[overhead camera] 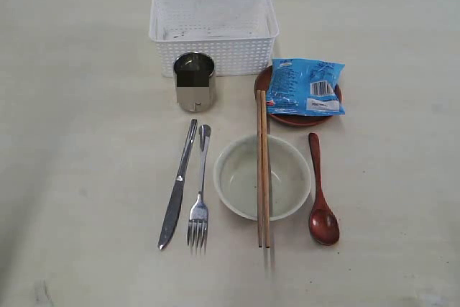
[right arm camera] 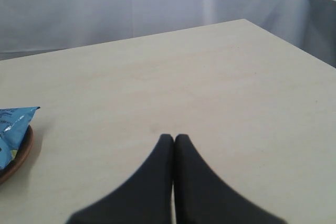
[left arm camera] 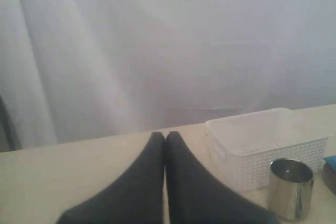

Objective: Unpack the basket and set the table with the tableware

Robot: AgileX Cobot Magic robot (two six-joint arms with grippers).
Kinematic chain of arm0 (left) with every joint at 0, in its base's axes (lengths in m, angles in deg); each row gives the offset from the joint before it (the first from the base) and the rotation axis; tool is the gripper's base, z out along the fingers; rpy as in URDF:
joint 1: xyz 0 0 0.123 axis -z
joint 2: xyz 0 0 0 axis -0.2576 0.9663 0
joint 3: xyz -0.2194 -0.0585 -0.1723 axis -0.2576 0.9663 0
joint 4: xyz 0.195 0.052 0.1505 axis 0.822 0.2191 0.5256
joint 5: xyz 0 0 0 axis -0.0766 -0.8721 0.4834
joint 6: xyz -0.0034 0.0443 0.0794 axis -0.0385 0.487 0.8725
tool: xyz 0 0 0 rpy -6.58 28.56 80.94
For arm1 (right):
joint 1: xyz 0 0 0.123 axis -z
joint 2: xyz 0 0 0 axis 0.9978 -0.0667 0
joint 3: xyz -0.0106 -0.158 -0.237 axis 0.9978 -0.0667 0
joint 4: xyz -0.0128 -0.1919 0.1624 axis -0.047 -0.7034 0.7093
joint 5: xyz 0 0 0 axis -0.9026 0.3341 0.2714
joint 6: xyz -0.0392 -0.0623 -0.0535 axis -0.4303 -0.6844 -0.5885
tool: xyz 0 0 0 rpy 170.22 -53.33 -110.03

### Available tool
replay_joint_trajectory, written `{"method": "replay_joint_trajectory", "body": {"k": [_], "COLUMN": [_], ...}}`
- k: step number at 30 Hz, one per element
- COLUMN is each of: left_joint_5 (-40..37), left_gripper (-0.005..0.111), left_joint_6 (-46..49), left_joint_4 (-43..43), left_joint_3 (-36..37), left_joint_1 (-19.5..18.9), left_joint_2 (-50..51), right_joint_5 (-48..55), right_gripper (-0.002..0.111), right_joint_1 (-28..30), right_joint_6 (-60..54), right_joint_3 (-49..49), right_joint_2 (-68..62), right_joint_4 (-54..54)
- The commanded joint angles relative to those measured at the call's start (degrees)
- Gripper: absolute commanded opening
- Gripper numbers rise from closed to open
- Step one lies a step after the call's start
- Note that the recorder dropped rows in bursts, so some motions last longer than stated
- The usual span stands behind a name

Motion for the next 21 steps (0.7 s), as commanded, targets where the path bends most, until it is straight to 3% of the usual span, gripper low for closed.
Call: {"method": "replay_joint_trajectory", "body": {"k": [1, 14, 21], "left_joint_5": [0.47, -3.58, -7.38], "left_gripper": [0.0, 0.0, 0.0], "left_joint_6": [-1.69, -3.44, -10.48], "left_joint_4": [1.87, 2.24, -0.13], "left_joint_3": [4.56, 8.58, 9.37], "left_joint_1": [0.12, 0.12, 0.12], "left_joint_2": [-2.98, -2.98, -2.98], "right_joint_5": [0.03, 0.03, 0.03], "right_gripper": [0.0, 0.0, 0.0], "right_joint_1": [0.39, 0.39, 0.39], "right_joint_6": [0.15, 0.45, 0.45], "right_joint_3": [-0.19, -0.19, -0.19], "right_joint_2": [0.34, 0.34, 0.34], "right_joint_4": [-0.44, -0.44, -0.44]}}
